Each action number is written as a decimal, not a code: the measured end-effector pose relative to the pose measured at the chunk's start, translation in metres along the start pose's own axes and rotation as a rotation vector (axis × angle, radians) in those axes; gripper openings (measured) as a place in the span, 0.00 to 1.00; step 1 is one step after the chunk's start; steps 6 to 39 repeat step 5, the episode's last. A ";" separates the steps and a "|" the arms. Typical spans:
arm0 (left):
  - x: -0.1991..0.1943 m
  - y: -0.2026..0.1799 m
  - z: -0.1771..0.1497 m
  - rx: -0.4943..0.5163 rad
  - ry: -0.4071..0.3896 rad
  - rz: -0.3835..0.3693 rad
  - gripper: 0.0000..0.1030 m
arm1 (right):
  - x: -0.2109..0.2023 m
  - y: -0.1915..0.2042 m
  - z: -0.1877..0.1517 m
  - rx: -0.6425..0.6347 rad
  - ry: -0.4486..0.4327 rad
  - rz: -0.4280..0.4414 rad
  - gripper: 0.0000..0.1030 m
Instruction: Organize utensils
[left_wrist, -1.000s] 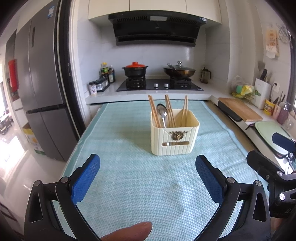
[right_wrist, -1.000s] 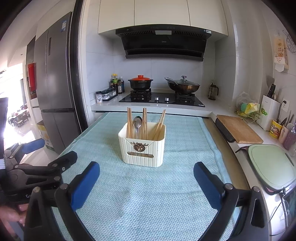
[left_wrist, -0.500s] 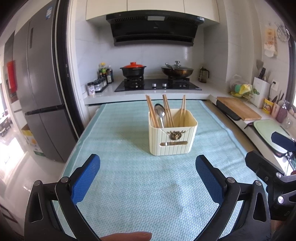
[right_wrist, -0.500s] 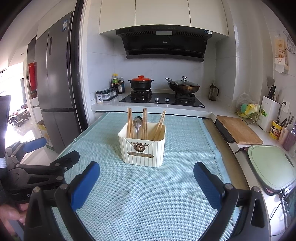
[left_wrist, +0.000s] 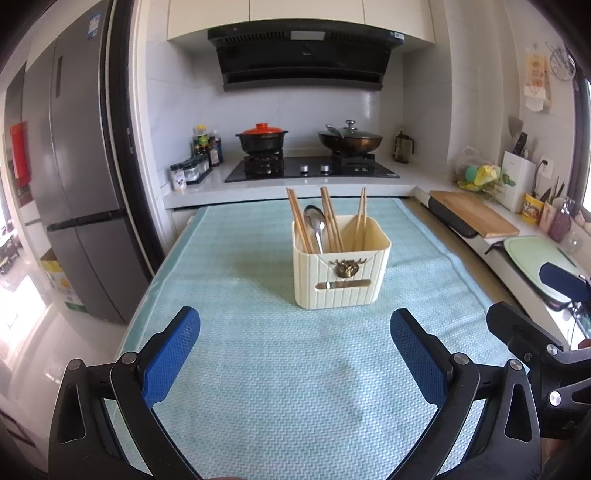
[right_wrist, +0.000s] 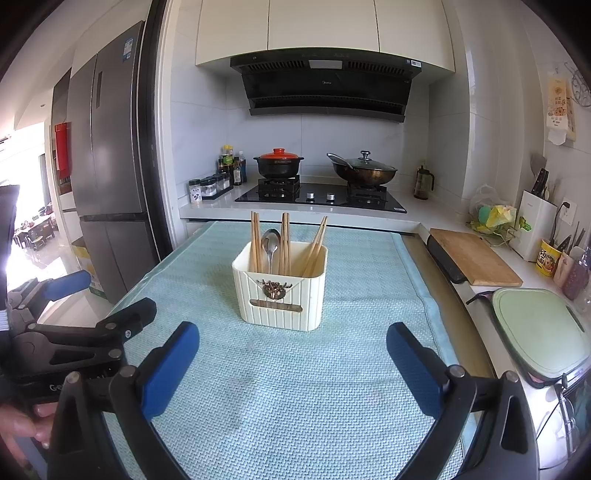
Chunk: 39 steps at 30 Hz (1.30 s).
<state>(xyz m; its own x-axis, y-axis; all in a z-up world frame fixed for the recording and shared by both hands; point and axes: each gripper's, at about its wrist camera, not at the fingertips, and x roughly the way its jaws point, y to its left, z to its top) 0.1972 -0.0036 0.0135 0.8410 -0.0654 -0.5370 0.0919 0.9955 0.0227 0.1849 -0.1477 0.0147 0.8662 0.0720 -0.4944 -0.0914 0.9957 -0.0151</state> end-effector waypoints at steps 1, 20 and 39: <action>0.000 0.001 0.000 -0.005 0.001 0.001 1.00 | 0.001 -0.001 0.000 0.001 0.001 0.000 1.00; 0.001 -0.001 -0.001 -0.001 0.005 0.014 1.00 | 0.002 -0.002 -0.001 0.004 0.006 0.001 1.00; 0.001 -0.001 -0.001 -0.001 0.005 0.014 1.00 | 0.002 -0.002 -0.001 0.004 0.006 0.001 1.00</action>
